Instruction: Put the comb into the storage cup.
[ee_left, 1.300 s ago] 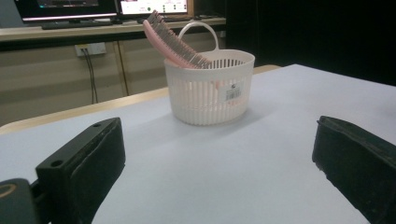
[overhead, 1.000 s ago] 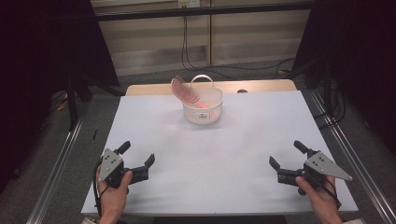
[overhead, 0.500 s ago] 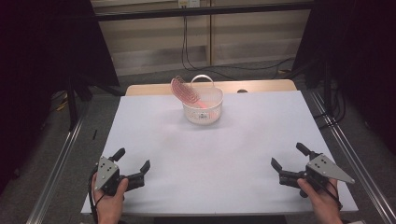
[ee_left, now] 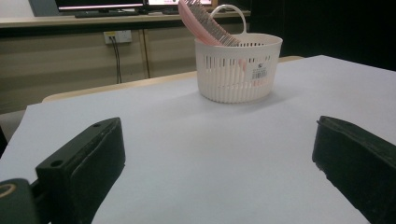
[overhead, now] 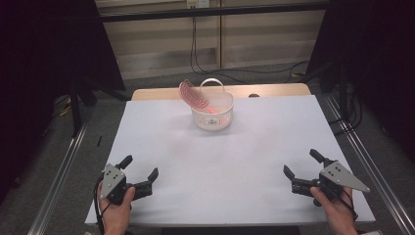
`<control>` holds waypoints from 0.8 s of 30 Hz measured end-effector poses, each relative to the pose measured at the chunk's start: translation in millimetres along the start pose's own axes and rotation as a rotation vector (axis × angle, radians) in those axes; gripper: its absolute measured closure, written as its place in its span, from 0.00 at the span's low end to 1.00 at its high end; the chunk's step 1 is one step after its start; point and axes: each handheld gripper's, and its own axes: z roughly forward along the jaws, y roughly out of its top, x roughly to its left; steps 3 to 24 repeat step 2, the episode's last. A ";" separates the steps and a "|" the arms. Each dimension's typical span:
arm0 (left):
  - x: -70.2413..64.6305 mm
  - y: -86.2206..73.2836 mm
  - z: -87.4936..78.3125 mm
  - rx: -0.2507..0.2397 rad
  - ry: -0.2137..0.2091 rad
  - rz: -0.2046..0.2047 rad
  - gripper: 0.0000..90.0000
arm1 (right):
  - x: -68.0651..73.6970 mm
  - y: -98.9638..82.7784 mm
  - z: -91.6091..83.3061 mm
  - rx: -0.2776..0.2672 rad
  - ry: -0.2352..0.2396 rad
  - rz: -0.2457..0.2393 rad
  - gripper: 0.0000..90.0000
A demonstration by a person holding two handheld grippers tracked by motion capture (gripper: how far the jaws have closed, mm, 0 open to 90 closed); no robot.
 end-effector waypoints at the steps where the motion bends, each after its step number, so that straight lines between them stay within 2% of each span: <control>1: -0.2 0.3 -0.3 -0.003 0.003 -0.005 0.03 | -0.1 0.0 -0.1 -0.001 -0.001 0.000 0.00; 24: -0.5 0.6 -1.0 -0.013 0.004 -0.004 0.03 | -0.3 0.1 -0.2 -0.002 -0.002 0.000 0.00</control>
